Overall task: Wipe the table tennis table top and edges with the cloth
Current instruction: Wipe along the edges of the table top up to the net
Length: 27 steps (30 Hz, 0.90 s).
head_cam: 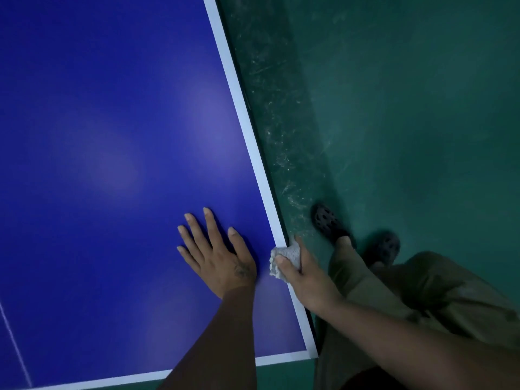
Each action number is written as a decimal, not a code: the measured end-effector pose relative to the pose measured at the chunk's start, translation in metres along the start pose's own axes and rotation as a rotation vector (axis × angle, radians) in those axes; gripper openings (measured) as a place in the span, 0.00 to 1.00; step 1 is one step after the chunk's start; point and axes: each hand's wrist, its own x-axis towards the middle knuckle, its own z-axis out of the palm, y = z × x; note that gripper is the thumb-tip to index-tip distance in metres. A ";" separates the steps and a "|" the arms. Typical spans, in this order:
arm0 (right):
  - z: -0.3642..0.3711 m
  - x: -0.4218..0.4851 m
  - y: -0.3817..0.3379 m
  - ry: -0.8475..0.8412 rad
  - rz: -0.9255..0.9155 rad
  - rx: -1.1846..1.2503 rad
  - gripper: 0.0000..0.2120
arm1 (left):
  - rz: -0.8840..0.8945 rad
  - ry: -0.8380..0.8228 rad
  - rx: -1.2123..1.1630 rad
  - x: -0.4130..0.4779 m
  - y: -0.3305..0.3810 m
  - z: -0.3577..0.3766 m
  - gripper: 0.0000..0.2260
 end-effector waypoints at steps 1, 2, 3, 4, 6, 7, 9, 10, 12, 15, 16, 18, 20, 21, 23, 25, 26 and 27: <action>0.002 0.001 -0.002 0.000 0.001 -0.028 0.16 | -0.002 -0.005 0.003 -0.001 0.000 0.000 0.29; 0.002 0.005 -0.007 0.007 -0.005 -0.067 0.18 | -0.002 -0.006 0.005 -0.002 0.000 -0.001 0.29; 0.003 0.012 -0.016 0.022 -0.017 -0.090 0.20 | 0.000 -0.005 0.007 -0.002 0.000 -0.001 0.29; 0.004 0.020 -0.031 0.035 -0.046 -0.072 0.19 | 0.001 -0.005 0.005 -0.002 0.000 -0.001 0.29; 0.003 0.044 -0.070 0.050 -0.136 0.014 0.17 | -0.001 -0.009 -0.001 -0.001 0.000 -0.001 0.28; 0.000 0.062 -0.092 0.060 -0.166 0.032 0.17 | -0.003 -0.014 0.001 0.000 0.000 -0.001 0.28; -0.008 0.101 -0.140 0.080 -0.177 0.020 0.22 | -0.007 -0.028 0.013 0.000 -0.001 -0.001 0.29; -0.013 0.120 -0.163 0.076 -0.164 -0.008 0.25 | -0.008 -0.036 0.020 0.001 -0.001 0.000 0.29; -0.022 0.149 -0.197 0.068 -0.146 -0.077 0.29 | -0.006 -0.052 0.032 0.002 -0.001 0.000 0.29; -0.033 0.151 -0.204 0.037 -0.195 -0.105 0.27 | -0.003 -0.076 0.047 0.001 0.000 -0.001 0.29; -0.035 0.143 -0.195 0.009 -0.216 -0.106 0.25 | -0.009 -0.081 0.042 0.005 0.003 -0.002 0.29; -0.037 0.120 -0.167 -0.058 -0.245 -0.115 0.20 | -0.032 -0.069 0.022 0.026 0.016 0.000 0.29; -0.040 0.096 -0.133 -0.143 -0.226 -0.076 0.14 | -0.030 -0.049 0.014 0.064 0.037 0.004 0.29; -0.042 0.086 -0.117 -0.191 -0.207 -0.058 0.11 | -0.027 -0.045 0.013 0.087 0.049 0.006 0.29; -0.045 0.075 -0.097 -0.259 -0.170 -0.048 0.06 | -0.017 -0.043 0.014 0.137 0.073 0.009 0.29; -0.044 0.077 -0.097 -0.234 -0.141 -0.073 0.07 | 0.012 -0.045 0.022 0.188 0.095 0.012 0.29; -0.042 0.083 -0.106 -0.206 -0.149 -0.050 0.08 | 0.020 -0.046 0.028 0.213 0.105 0.015 0.30; -0.039 0.093 -0.121 -0.178 -0.174 -0.002 0.10 | 0.016 -0.041 0.032 0.239 0.115 0.017 0.30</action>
